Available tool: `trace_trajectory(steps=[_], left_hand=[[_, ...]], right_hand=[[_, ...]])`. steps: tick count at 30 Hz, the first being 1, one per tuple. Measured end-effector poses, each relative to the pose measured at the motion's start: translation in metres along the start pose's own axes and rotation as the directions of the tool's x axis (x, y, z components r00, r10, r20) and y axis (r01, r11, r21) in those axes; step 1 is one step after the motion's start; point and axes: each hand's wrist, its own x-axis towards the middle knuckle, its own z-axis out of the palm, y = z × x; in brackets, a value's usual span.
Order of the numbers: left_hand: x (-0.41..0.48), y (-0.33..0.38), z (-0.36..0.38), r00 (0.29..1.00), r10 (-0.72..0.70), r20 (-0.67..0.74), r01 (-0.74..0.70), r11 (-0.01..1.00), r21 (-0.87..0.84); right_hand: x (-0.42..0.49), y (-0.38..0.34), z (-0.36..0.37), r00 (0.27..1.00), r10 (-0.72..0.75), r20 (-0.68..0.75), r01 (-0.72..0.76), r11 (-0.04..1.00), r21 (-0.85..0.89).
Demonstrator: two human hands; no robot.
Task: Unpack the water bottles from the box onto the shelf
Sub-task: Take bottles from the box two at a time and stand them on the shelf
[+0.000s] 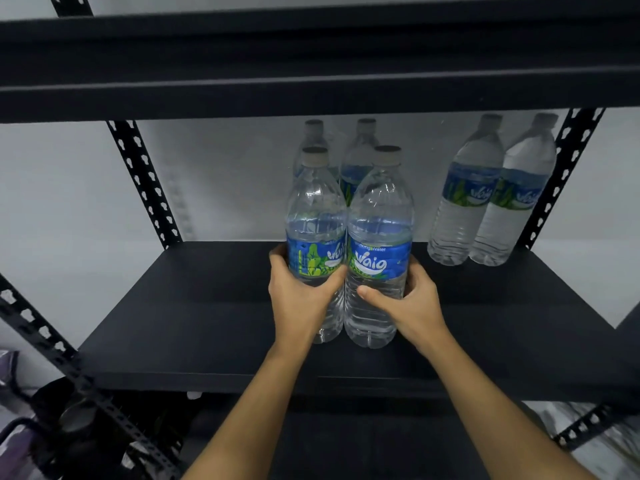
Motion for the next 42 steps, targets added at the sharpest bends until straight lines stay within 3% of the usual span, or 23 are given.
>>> trace_trajectory(steps=[5,10,15,27,37,42], left_hand=[[-0.001,-0.016,-0.009,0.993,0.011,0.114,-0.010,1.000,-0.005],[-0.023,-0.060,-0.020,0.973,-0.088,0.211,0.081,0.996,0.042],[-0.019,-0.071,-0.020,0.954,-0.102,0.280,0.104,0.995,0.008],[-0.025,-0.074,-0.023,0.973,-0.055,0.226,0.029,0.993,0.114],[-0.021,-0.076,-0.038,0.919,-0.071,0.387,0.122,0.987,-0.108],[-0.026,-0.072,-0.030,0.936,-0.058,0.346,0.058,0.998,0.012]], right_hand=[[-0.009,0.011,-0.005,0.999,0.023,0.048,-0.021,0.999,-0.025],[-0.030,0.042,-0.007,0.997,0.075,0.029,-0.071,0.991,-0.113],[-0.030,0.049,-0.006,0.999,0.035,0.022,-0.031,0.989,-0.145],[-0.034,0.050,-0.004,1.000,-0.024,-0.003,0.022,0.966,-0.258],[-0.034,0.051,-0.003,1.000,-0.017,-0.003,0.016,0.970,-0.242],[-0.034,0.051,-0.003,1.000,-0.030,0.006,0.030,0.969,-0.245]])
